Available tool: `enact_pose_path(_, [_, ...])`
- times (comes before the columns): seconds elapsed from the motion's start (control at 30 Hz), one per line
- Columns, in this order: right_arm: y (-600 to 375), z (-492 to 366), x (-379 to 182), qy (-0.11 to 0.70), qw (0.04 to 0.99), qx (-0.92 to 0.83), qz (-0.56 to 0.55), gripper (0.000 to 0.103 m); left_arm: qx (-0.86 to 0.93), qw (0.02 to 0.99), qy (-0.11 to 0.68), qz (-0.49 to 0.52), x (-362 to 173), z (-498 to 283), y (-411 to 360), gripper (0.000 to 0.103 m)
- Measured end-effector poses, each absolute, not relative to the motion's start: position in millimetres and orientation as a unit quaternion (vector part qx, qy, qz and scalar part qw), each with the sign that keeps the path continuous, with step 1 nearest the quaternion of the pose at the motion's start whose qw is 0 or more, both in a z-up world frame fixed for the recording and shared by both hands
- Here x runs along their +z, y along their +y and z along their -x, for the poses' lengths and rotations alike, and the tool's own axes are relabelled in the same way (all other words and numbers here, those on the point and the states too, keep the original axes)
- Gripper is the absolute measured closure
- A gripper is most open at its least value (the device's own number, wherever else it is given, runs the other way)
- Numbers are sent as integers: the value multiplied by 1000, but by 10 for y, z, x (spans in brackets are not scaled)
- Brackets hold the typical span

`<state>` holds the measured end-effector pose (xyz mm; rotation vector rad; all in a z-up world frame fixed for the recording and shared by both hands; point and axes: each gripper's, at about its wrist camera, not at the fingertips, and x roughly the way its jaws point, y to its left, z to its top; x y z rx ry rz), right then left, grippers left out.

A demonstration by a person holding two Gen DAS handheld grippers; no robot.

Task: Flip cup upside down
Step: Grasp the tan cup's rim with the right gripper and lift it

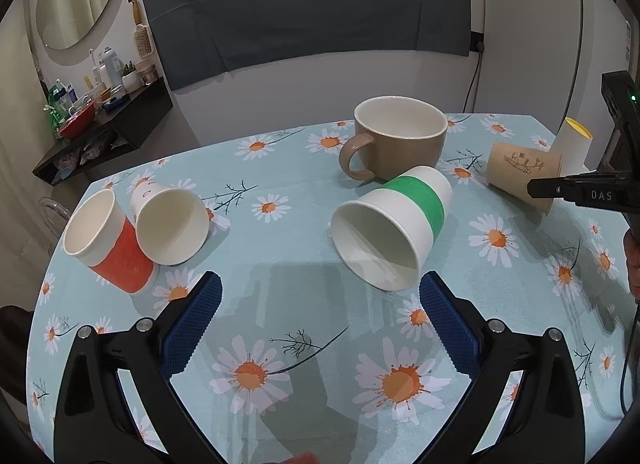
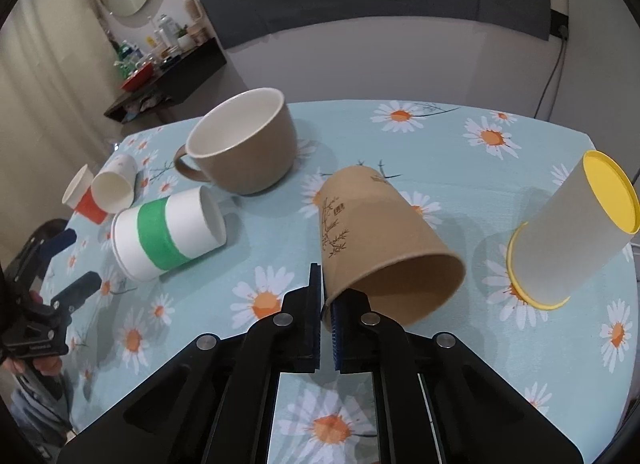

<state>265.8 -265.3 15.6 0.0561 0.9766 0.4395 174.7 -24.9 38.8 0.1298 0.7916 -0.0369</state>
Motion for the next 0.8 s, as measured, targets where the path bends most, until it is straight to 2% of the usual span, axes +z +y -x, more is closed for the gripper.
enact_pose_path(0.27, [-2190,-2032,211,447,853,264,41,99,-18,923,378,-68,449,-1490,-205,6])
enact_pose_path(0.8, [-1651,-894,196,410,847,328,80,99,-18,930,363,-53,532,-611,75,6])
